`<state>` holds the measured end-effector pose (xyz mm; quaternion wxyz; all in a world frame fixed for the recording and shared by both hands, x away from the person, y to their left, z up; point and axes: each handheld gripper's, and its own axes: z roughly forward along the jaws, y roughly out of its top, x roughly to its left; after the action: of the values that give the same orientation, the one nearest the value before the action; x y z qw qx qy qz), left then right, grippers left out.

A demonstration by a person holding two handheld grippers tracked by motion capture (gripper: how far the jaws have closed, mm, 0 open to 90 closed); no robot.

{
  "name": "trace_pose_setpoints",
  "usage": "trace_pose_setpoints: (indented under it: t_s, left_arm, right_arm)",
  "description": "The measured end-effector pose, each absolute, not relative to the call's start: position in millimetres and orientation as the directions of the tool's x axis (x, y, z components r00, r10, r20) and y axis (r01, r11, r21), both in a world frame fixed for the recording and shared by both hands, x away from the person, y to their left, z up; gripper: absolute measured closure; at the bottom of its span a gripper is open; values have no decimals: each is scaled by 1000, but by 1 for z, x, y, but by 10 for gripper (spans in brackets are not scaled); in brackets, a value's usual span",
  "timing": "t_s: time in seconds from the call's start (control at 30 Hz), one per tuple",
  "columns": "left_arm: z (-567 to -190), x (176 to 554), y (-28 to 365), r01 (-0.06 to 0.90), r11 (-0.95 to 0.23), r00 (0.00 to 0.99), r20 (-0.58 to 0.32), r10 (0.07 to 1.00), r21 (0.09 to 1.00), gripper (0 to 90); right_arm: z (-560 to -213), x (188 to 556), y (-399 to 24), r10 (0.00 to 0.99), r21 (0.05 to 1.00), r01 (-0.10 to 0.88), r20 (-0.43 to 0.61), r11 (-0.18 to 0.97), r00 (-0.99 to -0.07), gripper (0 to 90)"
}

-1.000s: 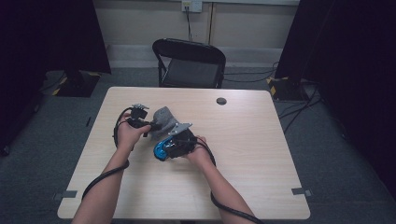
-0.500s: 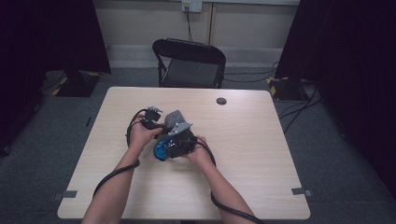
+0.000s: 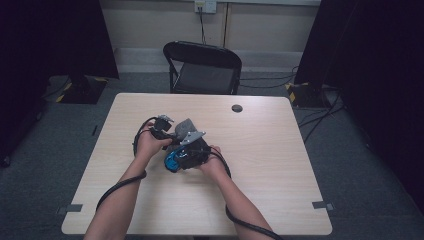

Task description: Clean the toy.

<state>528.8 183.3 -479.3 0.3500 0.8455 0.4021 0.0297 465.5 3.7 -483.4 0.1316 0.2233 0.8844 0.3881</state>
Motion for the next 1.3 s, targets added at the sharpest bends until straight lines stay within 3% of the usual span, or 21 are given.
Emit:
trace_pose_setpoints:
  t_s: [1.3]
  left_arm:
    - [-475, 501, 230, 672, -444, 675, -244, 696, 593, 736]
  right_arm:
    - [-483, 465, 4, 496, 745, 289, -64, 602, -866, 223]
